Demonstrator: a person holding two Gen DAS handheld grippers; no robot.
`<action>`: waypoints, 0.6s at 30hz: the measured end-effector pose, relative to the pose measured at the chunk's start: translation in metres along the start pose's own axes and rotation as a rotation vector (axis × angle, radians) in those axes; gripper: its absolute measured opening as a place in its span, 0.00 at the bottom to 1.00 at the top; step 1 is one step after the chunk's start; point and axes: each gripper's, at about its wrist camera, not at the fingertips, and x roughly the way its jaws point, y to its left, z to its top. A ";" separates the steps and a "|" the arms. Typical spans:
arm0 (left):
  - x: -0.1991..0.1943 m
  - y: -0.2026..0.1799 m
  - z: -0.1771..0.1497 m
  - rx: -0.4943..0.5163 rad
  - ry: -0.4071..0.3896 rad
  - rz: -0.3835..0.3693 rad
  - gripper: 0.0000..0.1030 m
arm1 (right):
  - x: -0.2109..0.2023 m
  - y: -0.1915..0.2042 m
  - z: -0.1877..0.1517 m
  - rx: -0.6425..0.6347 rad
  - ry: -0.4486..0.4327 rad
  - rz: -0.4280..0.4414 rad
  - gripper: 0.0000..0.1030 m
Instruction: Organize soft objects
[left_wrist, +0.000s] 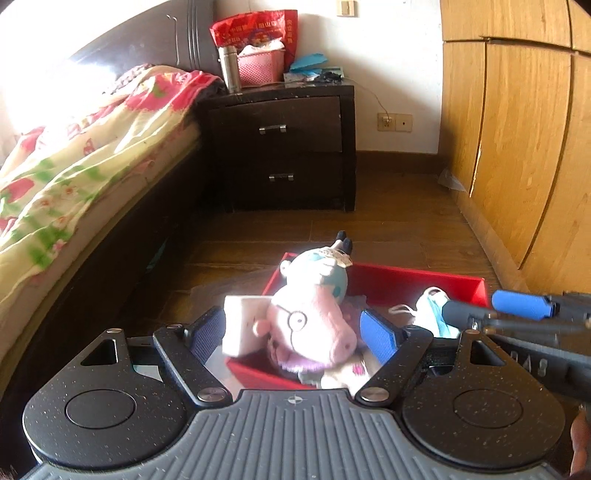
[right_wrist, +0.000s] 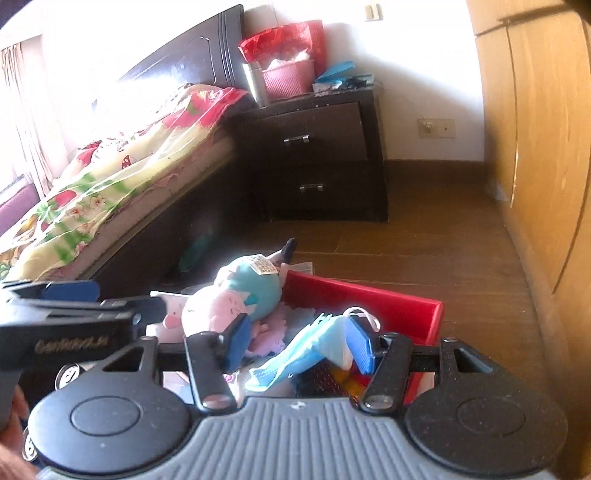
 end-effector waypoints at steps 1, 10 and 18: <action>-0.005 0.000 -0.003 -0.004 -0.002 -0.002 0.76 | -0.005 0.001 0.000 0.002 -0.001 0.004 0.33; -0.040 0.006 -0.026 -0.050 -0.029 -0.011 0.76 | -0.040 0.015 -0.003 -0.048 -0.037 -0.001 0.33; -0.075 0.016 -0.058 -0.112 -0.061 -0.031 0.77 | -0.072 0.028 -0.027 -0.096 -0.052 0.002 0.33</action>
